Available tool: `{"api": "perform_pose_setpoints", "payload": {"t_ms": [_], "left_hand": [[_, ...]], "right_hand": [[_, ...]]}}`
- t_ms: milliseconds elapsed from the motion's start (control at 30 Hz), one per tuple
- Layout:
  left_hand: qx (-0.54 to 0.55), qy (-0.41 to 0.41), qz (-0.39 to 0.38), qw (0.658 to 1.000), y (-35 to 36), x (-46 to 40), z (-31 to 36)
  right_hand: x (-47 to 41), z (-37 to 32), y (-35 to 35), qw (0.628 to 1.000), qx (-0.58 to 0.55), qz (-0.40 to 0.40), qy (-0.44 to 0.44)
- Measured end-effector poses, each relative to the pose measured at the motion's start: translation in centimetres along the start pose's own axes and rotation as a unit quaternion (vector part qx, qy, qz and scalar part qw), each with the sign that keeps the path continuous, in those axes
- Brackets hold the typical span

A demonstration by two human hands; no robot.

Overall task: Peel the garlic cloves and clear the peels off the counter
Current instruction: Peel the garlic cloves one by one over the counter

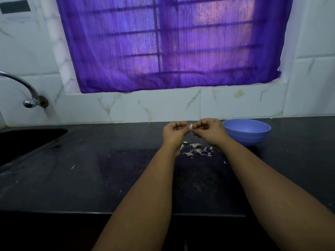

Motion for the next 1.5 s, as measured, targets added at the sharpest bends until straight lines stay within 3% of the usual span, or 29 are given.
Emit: {"api": "perform_pose_setpoints", "payload": {"t_ms": [167, 333, 667, 900, 1100, 1500], "left_hand": [[-0.008, -0.008, 0.008, 1.0, -0.1, -0.2, 0.0], [-0.036, 0.005, -0.005, 0.999, 0.2, 0.0, -0.1], [-0.082, 0.007, -0.03, 0.996, 0.9, 0.1, -0.4], [-0.108, -0.004, -0.041, 0.993, 1.0, 0.3, -0.6], [-0.176, 0.057, -0.013, 0.983, 0.7, 0.4, 0.5], [-0.263, 0.08, -0.086, 0.958, 1.6, 0.4, 0.6]], "right_hand": [[-0.1, -0.5, -0.7, 0.999, 0.012, 0.037, -0.008], [0.1, -0.5, 0.0, 0.999, -0.02, -0.001, -0.037], [0.2, -0.8, -0.7, 0.998, -0.036, 0.029, -0.034], [-0.4, -0.5, -0.2, 0.998, 0.03, 0.018, -0.046], [-0.3, -0.4, -0.1, 0.998, -0.038, 0.014, -0.04], [-0.1, 1.5, 0.7, 0.968, -0.221, -0.076, 0.088]]}}
Point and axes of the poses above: each hand's wrist, its own x-axis away from the middle knuckle, its own y-axis out of the palm, z = x × y, the point moved 7 cm from there along -x, towards the middle knuckle, and after that the axes turned 15 degrees about -x, right-handed, at the moved point
